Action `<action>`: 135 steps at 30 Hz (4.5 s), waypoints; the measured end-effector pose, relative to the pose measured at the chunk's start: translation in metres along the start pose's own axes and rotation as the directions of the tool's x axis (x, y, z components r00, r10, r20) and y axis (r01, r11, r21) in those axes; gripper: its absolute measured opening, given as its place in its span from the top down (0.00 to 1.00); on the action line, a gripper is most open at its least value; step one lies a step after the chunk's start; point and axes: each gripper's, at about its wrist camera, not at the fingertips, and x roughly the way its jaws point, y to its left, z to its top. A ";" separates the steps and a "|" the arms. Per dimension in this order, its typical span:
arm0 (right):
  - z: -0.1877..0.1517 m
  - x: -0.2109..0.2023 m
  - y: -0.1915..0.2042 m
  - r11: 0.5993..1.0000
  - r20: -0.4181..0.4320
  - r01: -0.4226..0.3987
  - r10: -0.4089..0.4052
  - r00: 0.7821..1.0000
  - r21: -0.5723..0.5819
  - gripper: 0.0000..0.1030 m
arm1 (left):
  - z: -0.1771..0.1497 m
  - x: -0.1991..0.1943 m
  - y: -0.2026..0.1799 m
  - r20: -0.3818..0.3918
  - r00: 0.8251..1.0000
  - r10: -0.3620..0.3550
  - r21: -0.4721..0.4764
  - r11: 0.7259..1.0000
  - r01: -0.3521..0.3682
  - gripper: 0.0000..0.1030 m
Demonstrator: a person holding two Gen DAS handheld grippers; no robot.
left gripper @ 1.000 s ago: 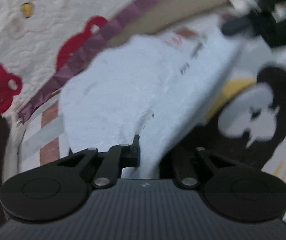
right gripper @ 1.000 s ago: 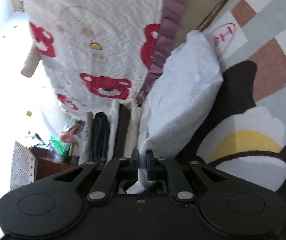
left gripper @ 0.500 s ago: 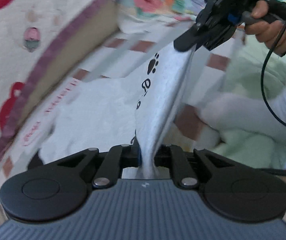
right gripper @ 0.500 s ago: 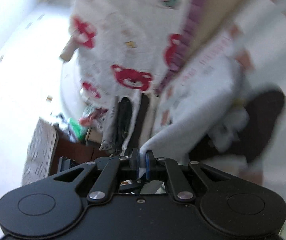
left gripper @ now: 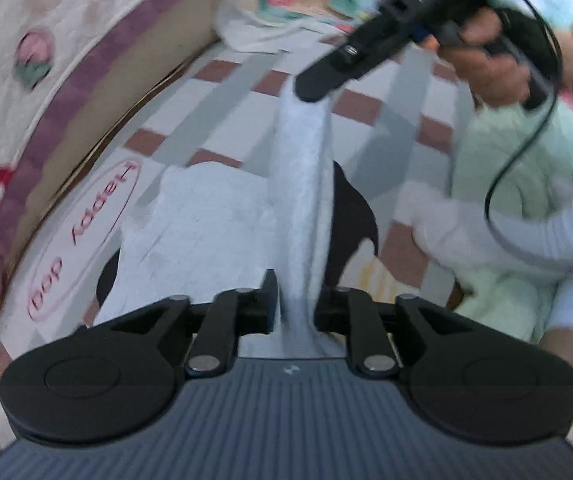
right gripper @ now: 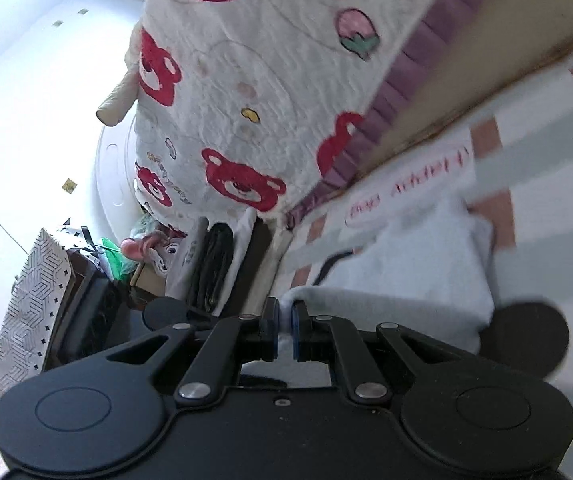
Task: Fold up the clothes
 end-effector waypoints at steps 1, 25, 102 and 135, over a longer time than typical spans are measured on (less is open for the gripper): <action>0.005 0.003 0.000 1.000 0.003 0.003 -0.003 1.000 -0.009 0.91 | -0.001 -0.001 0.007 0.014 1.000 -0.013 -0.042 0.999 0.013 0.76; 0.034 0.015 0.000 0.978 0.048 0.162 -0.157 0.986 -0.135 0.91 | -0.034 0.020 0.057 0.034 0.937 0.348 -0.153 0.928 -0.339 0.82; -0.001 0.083 -0.092 0.956 -0.326 0.067 -0.162 0.931 -0.285 0.77 | -0.070 0.063 0.102 0.251 0.891 0.379 -0.577 0.797 -0.177 0.85; 0.052 0.105 -0.105 0.898 0.027 0.401 -0.403 0.915 -0.180 0.81 | -0.086 0.067 0.097 0.124 0.935 0.333 -0.708 0.690 -0.152 0.70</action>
